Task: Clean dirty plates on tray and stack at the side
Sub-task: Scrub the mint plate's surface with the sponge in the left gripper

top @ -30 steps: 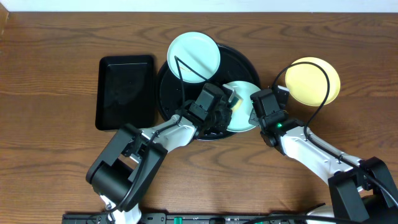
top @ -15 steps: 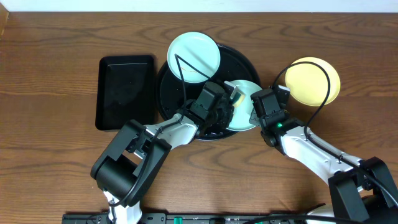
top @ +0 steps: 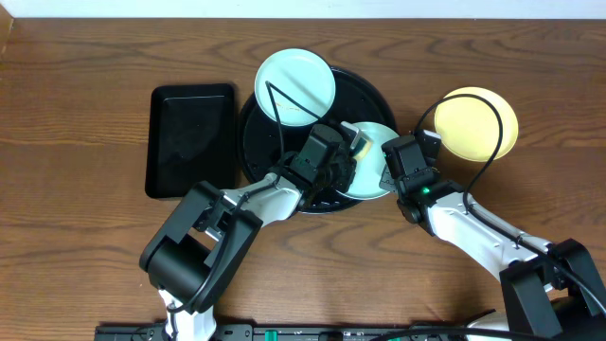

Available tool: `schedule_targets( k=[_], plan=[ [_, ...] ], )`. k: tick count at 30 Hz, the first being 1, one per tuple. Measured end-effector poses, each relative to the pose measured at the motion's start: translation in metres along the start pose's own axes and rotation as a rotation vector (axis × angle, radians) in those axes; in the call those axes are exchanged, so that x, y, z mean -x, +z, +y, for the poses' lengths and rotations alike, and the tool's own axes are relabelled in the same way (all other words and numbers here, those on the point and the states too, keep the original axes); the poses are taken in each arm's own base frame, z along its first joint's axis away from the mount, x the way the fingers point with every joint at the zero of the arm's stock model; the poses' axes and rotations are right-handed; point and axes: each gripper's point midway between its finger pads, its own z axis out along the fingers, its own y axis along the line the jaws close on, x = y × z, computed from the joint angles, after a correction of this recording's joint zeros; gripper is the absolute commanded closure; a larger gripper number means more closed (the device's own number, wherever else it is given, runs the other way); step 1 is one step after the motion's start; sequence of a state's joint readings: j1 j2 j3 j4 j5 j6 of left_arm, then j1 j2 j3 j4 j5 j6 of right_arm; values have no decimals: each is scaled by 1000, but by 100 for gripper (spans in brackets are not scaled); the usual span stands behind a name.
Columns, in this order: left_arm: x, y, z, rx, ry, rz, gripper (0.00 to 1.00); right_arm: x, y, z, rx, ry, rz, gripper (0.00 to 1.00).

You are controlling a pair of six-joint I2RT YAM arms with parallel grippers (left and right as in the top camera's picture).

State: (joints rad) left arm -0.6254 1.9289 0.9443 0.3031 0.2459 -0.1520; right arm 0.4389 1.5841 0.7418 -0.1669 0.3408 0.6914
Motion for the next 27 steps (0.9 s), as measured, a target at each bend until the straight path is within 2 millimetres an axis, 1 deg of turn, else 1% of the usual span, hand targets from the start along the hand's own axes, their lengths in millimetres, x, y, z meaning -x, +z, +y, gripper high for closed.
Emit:
schedule_targets(
  k=[9, 17, 27],
  plan=[
    [9, 7, 6, 3, 24, -50, 92, 0, 0, 0, 0, -13, 1, 99],
    [15, 8, 18, 18, 11, -74, 92, 0, 0, 0, 1, -23, 1, 99],
    [16, 9, 19, 21, 12, -81, 92, 0, 0, 0, 0, -26, 1, 99]
  ],
)
